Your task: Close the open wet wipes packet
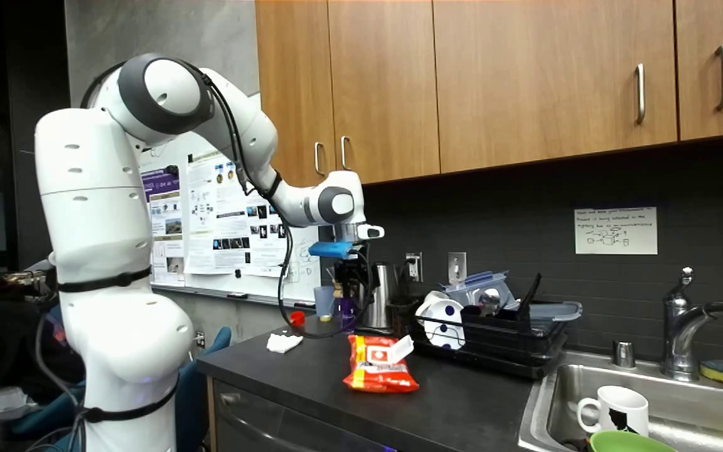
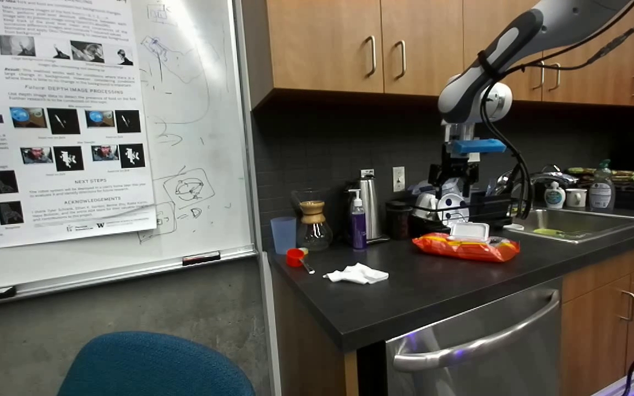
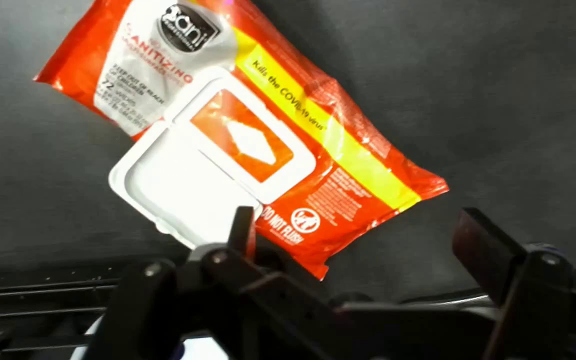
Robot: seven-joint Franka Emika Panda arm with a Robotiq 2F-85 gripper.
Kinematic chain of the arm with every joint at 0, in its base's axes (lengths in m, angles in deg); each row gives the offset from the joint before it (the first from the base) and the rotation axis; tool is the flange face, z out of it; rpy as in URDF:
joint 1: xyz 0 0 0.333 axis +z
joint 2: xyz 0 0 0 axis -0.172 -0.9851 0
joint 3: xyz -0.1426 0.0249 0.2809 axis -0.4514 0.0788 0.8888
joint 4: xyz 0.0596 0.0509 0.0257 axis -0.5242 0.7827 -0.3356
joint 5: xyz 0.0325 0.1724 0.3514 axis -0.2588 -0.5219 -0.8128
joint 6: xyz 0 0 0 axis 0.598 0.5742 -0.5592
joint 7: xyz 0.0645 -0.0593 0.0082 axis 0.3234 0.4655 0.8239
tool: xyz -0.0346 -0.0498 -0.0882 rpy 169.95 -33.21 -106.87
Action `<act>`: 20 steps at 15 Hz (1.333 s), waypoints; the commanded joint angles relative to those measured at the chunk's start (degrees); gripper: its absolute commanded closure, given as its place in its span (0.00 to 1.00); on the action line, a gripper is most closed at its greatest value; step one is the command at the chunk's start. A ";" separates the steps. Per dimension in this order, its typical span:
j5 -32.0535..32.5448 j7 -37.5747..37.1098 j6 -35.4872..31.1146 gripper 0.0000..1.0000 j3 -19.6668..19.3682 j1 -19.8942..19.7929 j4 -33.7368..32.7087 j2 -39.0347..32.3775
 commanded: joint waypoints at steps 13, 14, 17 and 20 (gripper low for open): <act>1.12 0.12 1.57 0.00 -4.24 -2.19 -6.26 -5.72; 1.12 0.12 1.57 0.00 -4.25 -2.19 -6.26 -5.71; 2.45 -2.04 2.58 0.00 -4.66 -2.63 -7.76 -7.65; 3.38 -5.01 4.27 0.00 -5.52 -3.18 -8.90 -9.51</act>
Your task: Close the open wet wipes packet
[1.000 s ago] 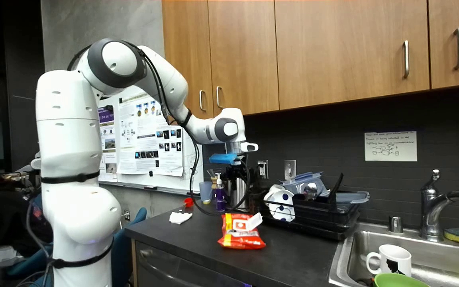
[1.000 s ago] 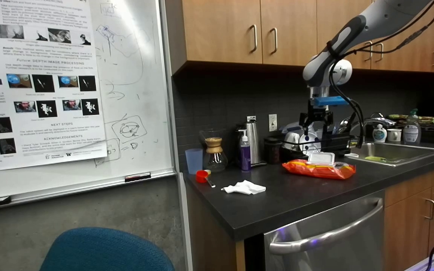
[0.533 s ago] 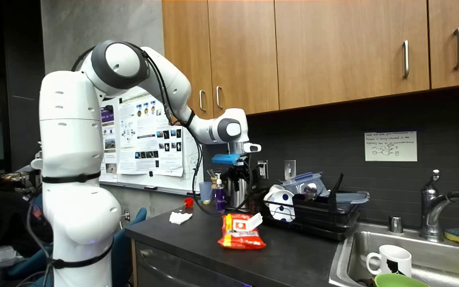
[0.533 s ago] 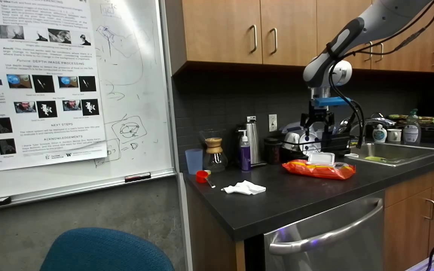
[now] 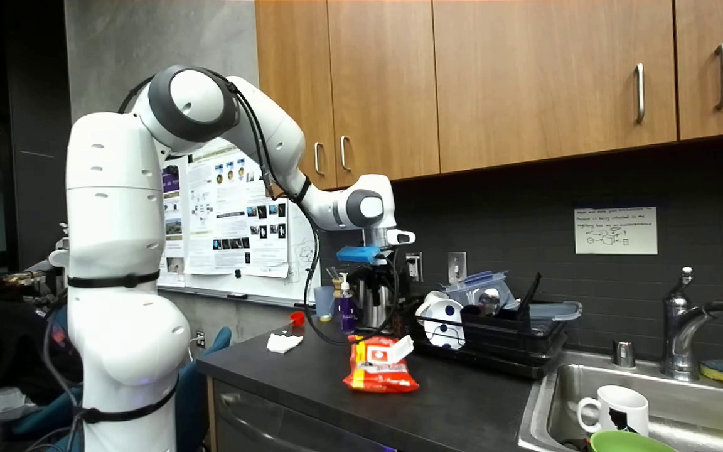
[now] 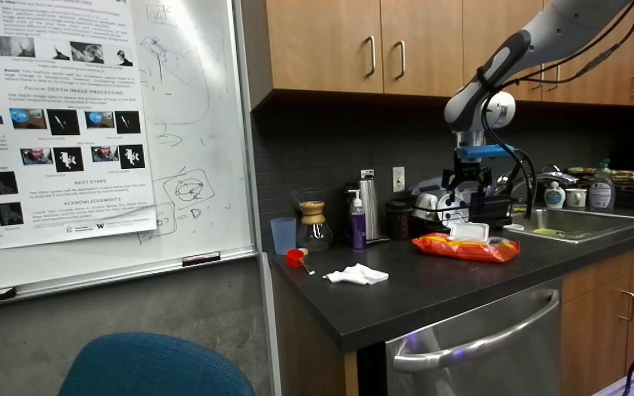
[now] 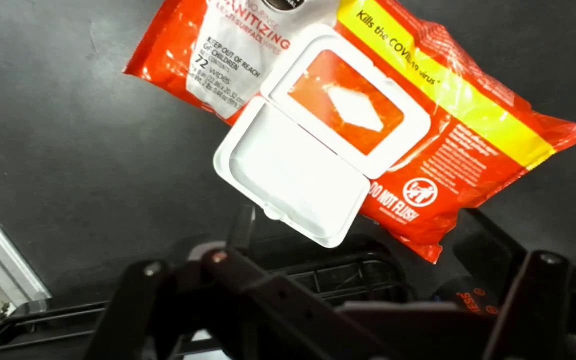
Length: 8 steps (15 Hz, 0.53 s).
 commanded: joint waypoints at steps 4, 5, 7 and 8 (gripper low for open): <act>0.49 -7.51 5.87 0.00 -2.18 -1.18 -4.87 -4.63; -0.48 -8.33 7.36 0.00 -2.50 -1.31 -5.78 -5.20; -2.45 -10.51 9.56 0.00 -3.04 -1.61 -7.27 -6.11; -3.35 -11.48 10.51 0.00 -3.26 -1.71 -7.91 -6.52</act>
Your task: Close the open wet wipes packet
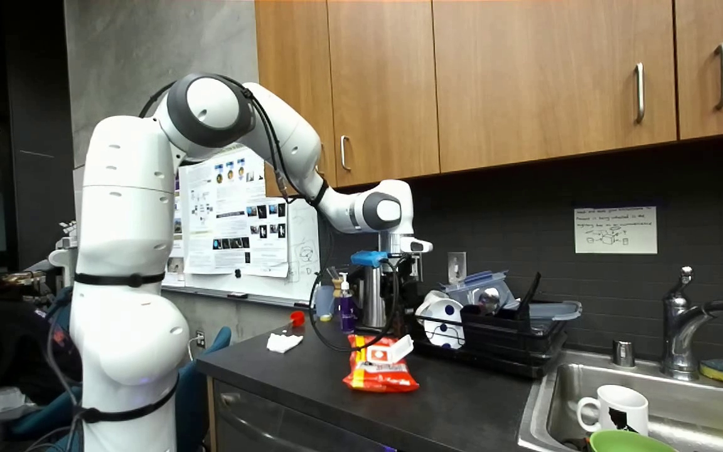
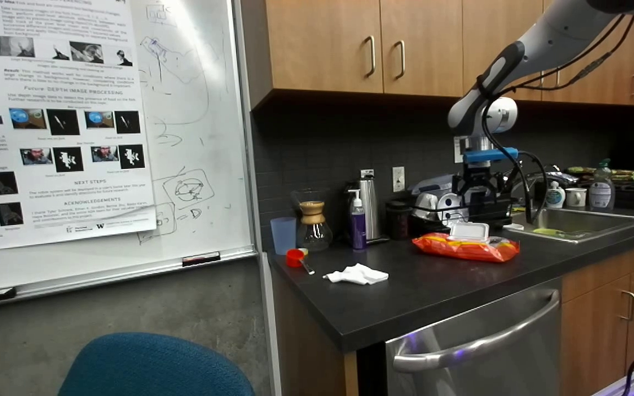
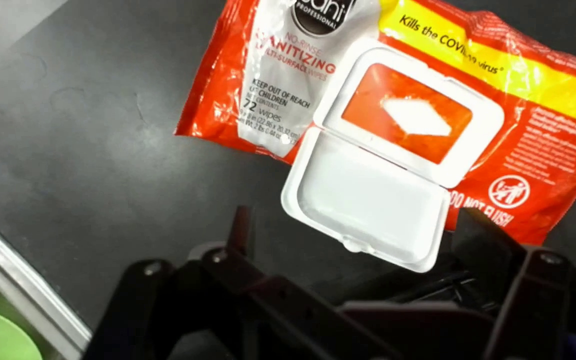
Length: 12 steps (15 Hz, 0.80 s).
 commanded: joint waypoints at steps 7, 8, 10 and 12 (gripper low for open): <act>-7.06 -9.02 0.41 0.00 -1.67 -0.84 -3.51 -2.75; -5.98 -8.01 1.52 0.00 -1.55 -0.51 -3.23 -2.69; -6.29 -8.16 0.72 0.00 -1.75 -0.59 -3.23 -2.82; -6.32 -8.25 0.57 0.00 -1.77 -0.63 -3.23 -2.83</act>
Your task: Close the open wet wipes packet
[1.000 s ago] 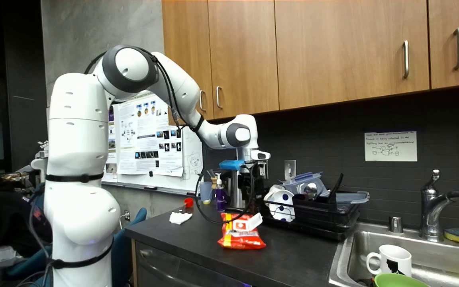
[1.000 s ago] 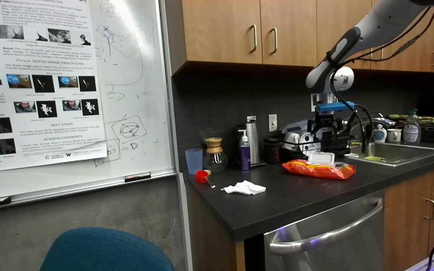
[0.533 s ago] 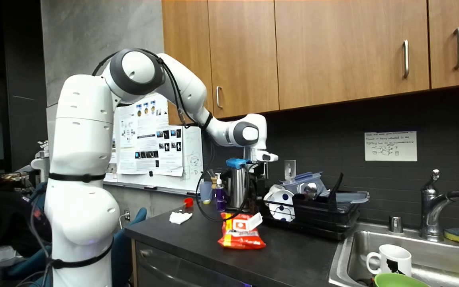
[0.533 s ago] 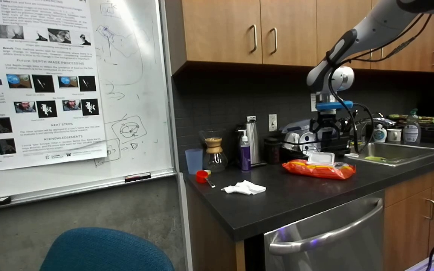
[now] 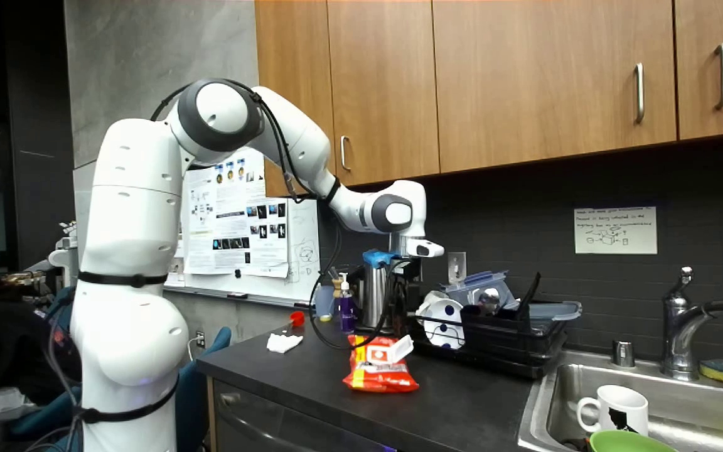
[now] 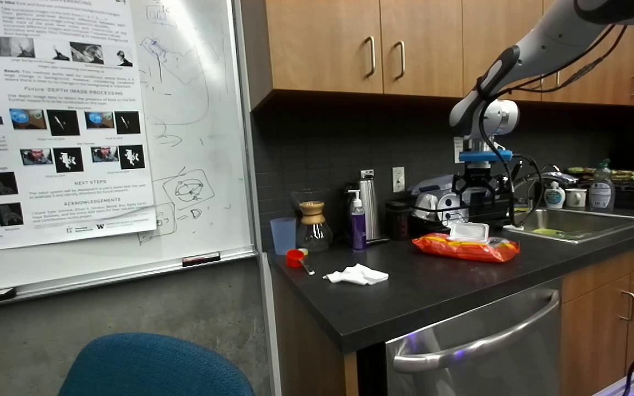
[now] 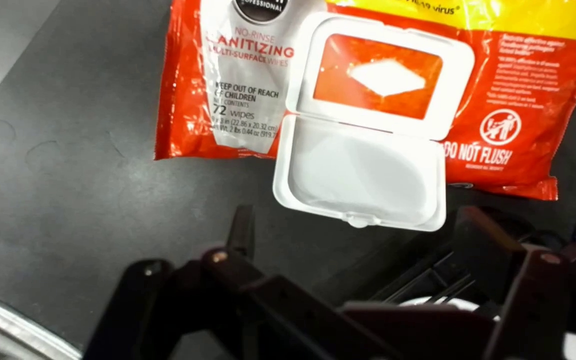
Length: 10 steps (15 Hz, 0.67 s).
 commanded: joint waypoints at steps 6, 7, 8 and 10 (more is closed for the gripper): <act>-0.21 -0.60 1.32 0.00 -0.35 -0.39 -2.94 -3.32; -0.22 -0.62 1.60 0.00 -0.50 -0.46 -3.45 -3.85; -0.26 -0.64 1.51 0.00 -0.66 -0.52 -3.74 -4.30; -0.42 -0.54 1.69 0.00 -1.05 -0.70 -4.54 -5.15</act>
